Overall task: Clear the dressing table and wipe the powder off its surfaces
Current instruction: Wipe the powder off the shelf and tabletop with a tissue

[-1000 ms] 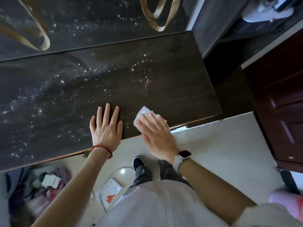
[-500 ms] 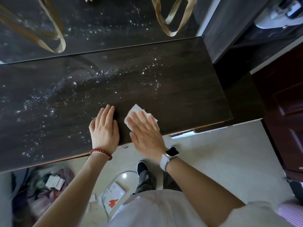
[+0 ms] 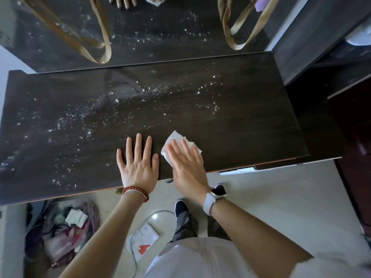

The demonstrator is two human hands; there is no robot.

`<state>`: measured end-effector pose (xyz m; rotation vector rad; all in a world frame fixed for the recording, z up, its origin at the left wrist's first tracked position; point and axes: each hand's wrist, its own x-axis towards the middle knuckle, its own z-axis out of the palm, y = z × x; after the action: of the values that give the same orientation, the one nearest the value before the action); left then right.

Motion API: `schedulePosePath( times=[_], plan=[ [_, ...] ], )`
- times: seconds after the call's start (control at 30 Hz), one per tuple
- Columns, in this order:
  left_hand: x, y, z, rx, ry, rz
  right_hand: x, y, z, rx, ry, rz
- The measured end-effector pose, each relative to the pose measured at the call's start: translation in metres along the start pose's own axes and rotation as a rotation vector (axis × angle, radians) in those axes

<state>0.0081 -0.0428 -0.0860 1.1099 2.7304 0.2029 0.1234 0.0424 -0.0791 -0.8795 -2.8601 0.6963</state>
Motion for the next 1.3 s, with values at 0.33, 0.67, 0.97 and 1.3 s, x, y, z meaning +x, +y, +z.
schedulePosePath(
  times=[0.33, 0.67, 0.97, 1.3],
  plan=[
    [0.0, 0.0, 0.001, 0.013, 0.015, 0.008, 0.008, 0.139, -0.073, -0.2, 0.193, 0.632],
    [0.001, 0.003, -0.008, -0.001, -0.033, 0.001, 0.032, 0.027, -0.015, -0.177, -0.024, -0.121],
    [0.03, 0.013, -0.017, -0.15, 0.06, -0.081, 0.091, 0.127, -0.069, -0.152, 0.141, 0.585],
    [0.101, 0.011, -0.021, -0.083, 0.008, -0.3, 0.072, 0.096, -0.059, -0.27, -0.117, -0.277]
  ],
)
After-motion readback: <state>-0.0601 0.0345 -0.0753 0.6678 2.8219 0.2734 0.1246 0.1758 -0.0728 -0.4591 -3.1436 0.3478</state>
